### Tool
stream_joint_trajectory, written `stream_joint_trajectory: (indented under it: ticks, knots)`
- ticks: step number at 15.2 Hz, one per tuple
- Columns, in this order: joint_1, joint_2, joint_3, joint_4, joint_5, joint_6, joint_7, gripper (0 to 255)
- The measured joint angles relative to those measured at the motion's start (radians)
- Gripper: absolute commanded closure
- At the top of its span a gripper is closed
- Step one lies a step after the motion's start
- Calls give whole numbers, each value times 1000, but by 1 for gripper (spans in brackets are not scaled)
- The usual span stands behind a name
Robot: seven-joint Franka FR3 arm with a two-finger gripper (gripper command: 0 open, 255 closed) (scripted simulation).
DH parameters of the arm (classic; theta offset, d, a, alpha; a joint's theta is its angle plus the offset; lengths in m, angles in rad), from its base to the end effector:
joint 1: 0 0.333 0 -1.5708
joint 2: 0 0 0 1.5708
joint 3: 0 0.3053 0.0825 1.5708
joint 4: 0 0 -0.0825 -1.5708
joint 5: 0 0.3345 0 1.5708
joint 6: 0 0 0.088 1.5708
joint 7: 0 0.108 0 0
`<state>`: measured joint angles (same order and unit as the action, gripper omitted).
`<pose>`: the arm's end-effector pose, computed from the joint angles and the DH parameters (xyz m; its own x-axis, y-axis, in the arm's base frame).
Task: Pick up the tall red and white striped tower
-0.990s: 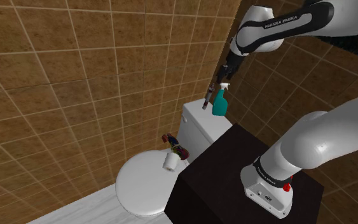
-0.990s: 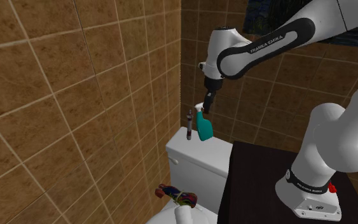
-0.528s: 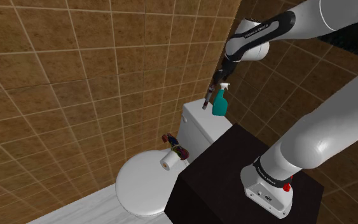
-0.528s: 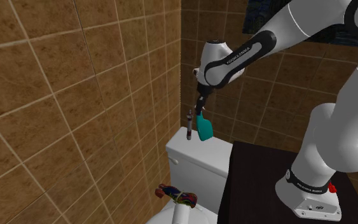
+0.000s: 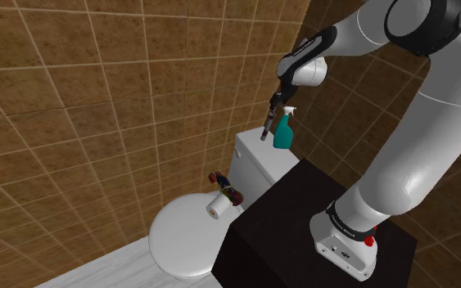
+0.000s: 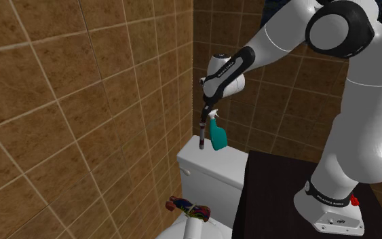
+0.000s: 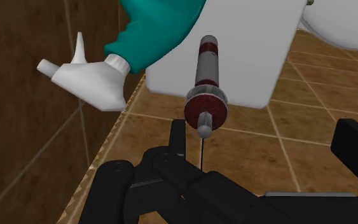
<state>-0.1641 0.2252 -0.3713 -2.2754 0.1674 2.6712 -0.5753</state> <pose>0.4460 -0.2673 0.3099 0.9825 -0.0775 0.1696 -0.0928 -0.9921 0.0845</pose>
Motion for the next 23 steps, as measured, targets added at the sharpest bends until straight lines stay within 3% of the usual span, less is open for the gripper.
stream_joint_trajectory:
  ticks: [5,11,12,23]
  knots:
    - [-67,150,46,111,97,56,-90,0]
    - [-98,215,86,114,144,119,-126,0]
    - [-101,220,89,115,147,123,-130,255]
    - [-101,219,88,118,146,120,-130,255]
